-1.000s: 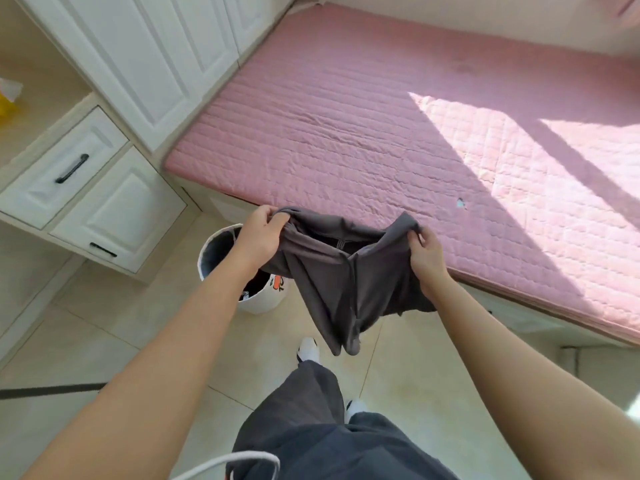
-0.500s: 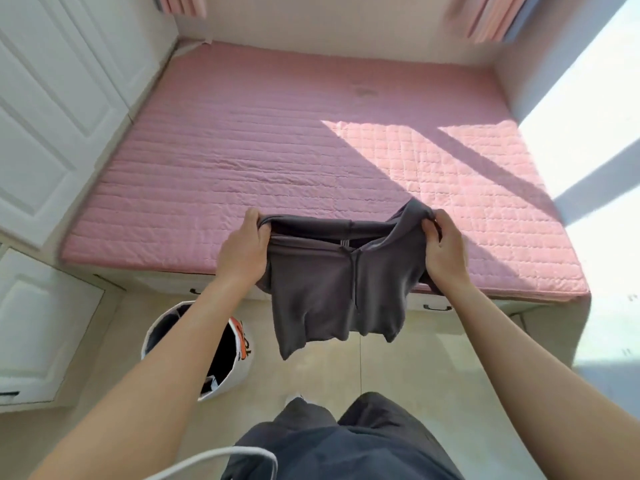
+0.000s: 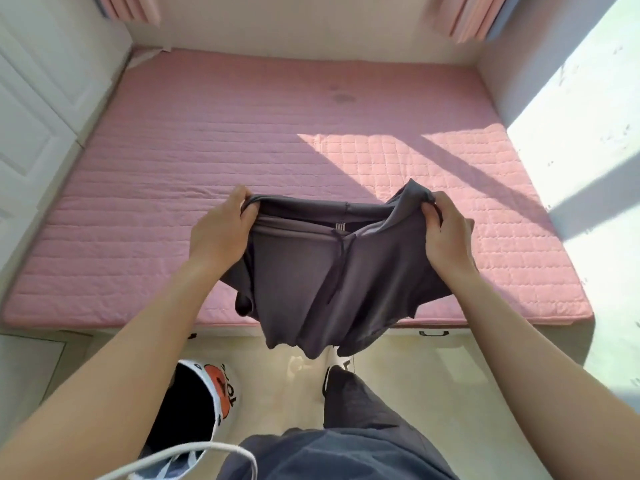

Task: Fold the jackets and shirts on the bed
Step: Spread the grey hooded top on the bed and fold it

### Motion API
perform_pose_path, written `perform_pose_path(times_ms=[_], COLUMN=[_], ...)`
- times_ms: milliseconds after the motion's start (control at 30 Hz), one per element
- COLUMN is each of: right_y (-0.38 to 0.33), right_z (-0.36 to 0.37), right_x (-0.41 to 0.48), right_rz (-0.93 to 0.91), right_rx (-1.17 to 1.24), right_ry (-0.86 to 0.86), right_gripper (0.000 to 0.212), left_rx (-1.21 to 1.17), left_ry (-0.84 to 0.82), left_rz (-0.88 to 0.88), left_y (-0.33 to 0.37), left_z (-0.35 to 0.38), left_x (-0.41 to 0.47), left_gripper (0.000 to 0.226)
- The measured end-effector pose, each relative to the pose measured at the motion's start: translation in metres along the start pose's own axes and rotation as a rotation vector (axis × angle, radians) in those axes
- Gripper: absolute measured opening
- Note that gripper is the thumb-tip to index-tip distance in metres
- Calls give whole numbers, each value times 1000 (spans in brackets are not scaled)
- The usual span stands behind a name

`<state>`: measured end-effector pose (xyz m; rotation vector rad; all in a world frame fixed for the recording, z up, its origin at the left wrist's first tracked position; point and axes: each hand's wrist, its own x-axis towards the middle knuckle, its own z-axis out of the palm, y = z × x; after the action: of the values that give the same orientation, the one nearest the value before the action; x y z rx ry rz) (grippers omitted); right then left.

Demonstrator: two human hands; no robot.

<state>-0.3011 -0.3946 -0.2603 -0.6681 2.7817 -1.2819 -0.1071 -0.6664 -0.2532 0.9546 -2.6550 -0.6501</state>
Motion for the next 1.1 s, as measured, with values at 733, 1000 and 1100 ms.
perform_pose_path(times_ms=[733,1000,1100], right_y=[72,181,199], right_z=[215,346,366], right_x=[356,413,426], right_rz=[150,330,301], right_rx=[-192,-438,-504], right_ry=[-226,-257,-257], right_gripper=[20,19,24], left_rx=[-160,-281,-222], left_ry=[-218,-359,-557], left_rz=[-251,-349,-285], left_y=[-58,-129,-142], left_z=[166,305,325], left_x=[378,457,481], left_gripper=[14,20,19])
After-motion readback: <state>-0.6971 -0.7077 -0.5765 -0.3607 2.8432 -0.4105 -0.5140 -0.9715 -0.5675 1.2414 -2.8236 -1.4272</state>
